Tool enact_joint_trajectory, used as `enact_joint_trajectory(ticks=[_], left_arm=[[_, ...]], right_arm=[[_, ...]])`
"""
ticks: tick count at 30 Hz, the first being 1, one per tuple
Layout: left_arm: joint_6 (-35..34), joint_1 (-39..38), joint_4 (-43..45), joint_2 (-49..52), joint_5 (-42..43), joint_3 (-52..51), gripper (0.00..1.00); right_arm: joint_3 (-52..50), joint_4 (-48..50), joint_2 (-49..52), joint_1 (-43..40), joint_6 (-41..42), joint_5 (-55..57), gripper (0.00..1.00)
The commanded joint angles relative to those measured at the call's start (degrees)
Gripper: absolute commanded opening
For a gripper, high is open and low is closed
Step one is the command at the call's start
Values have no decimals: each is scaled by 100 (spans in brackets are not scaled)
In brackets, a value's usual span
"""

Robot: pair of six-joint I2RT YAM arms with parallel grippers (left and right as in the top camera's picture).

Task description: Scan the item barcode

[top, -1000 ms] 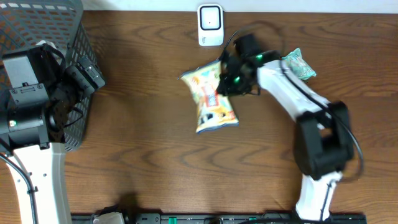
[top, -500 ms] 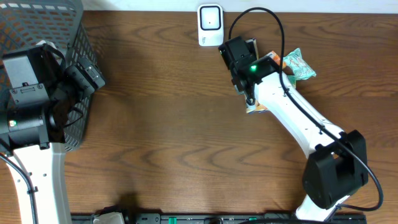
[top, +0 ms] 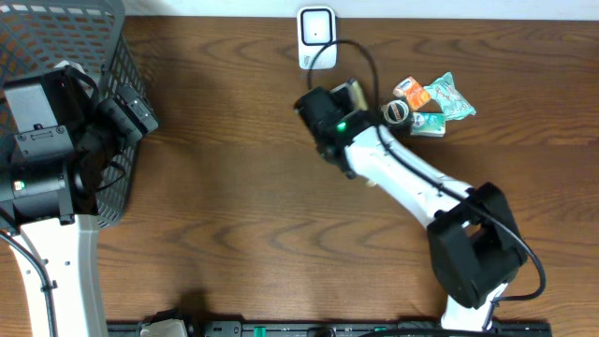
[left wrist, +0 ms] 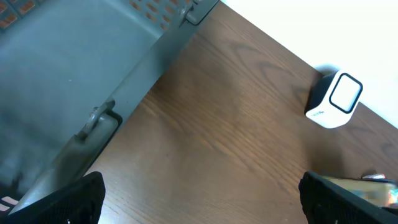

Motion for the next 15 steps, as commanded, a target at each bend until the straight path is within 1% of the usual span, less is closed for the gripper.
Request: enact_joint_trajectory(ticks=[1, 2, 3, 4, 5, 7, 9, 10, 11, 15], left_arm=[[74, 26, -15, 2, -55, 7, 98], [76, 26, -17, 2, -55, 7, 98], [74, 26, -15, 2, -55, 7, 98], [74, 26, -15, 2, -55, 7, 98], [74, 26, -17, 2, -55, 7, 98], [74, 26, -15, 2, -55, 7, 98], [76, 26, -15, 2, -55, 7, 98], [74, 26, -15, 2, -55, 7, 98], [74, 26, -15, 2, -55, 7, 98], [74, 26, -17, 2, -55, 7, 98]], right_arm=[[9, 22, 33, 402, -37, -990, 30], [17, 35, 33, 483, -37, -1274, 40], [52, 33, 33, 564, -35, -1552, 46], [138, 28, 26, 662, -35, -1969, 55], [177, 13, 22, 684, -35, -2076, 55], [413, -79, 4, 748, -17, -2380, 50], [691, -251, 4, 752, -15, -2470, 52], [927, -400, 4, 734, -15, -2483, 58], [1054, -487, 4, 710, -13, -2483, 62], [1408, -793, 4, 487, 146, -2433, 73]])
